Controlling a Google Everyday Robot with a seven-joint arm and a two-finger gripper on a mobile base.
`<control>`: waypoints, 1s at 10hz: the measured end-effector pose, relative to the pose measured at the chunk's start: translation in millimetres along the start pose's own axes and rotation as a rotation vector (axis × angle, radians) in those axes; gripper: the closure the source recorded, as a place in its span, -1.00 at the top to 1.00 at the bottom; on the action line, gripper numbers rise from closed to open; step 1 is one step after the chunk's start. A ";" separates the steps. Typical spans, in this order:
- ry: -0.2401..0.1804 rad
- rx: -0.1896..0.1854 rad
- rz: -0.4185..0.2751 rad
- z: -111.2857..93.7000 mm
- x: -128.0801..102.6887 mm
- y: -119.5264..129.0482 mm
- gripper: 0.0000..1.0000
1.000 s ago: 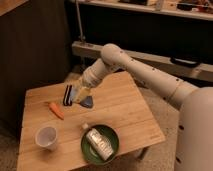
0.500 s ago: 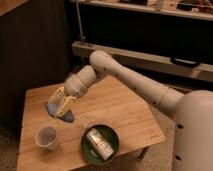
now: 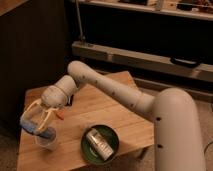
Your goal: Place the white sponge in the ceramic cup
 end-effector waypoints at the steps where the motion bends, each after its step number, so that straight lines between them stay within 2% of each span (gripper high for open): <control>1: -0.001 0.003 -0.017 0.9 1.2 -2.9 -1.00; 5: 0.007 0.037 -0.058 -7.4 29.3 -16.4 -1.00; 8: -0.012 0.030 -0.051 -4.3 44.9 -23.4 -1.00; 10: -0.024 0.000 -0.044 5.6 54.9 -20.6 -1.00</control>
